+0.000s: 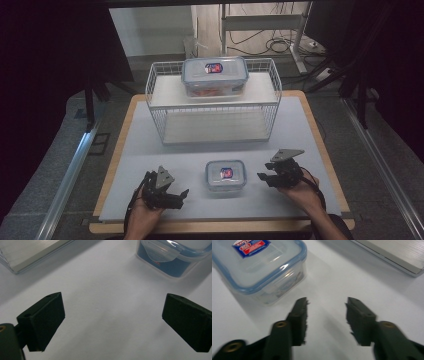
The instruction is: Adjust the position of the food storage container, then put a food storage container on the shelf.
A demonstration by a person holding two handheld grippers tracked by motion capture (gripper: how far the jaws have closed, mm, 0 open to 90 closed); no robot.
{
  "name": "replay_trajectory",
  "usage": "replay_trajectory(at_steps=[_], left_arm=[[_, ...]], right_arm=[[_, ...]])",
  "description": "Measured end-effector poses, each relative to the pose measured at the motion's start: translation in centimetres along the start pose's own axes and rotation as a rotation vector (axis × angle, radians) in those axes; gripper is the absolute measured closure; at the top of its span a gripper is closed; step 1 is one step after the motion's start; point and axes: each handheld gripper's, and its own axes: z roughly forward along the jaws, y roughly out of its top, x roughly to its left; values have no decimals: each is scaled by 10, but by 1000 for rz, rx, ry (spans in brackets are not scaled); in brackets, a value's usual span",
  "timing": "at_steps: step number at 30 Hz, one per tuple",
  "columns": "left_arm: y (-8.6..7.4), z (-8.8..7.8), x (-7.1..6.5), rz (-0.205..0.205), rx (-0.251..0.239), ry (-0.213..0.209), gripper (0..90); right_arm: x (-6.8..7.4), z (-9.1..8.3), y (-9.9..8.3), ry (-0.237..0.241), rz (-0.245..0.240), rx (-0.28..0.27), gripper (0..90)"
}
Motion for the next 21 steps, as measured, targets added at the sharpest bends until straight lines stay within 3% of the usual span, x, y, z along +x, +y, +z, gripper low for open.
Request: replay_trajectory(at_steps=[8, 21], left_arm=[[-3, 2, 2, -15, -7, -10, 28], [-3, 4, 2, -9, -23, -17, 20]], right_arm=[[-2, -5, -17, 1, 9, -32, 263], [-7, -3, -20, -17, 31, -25, 195]])
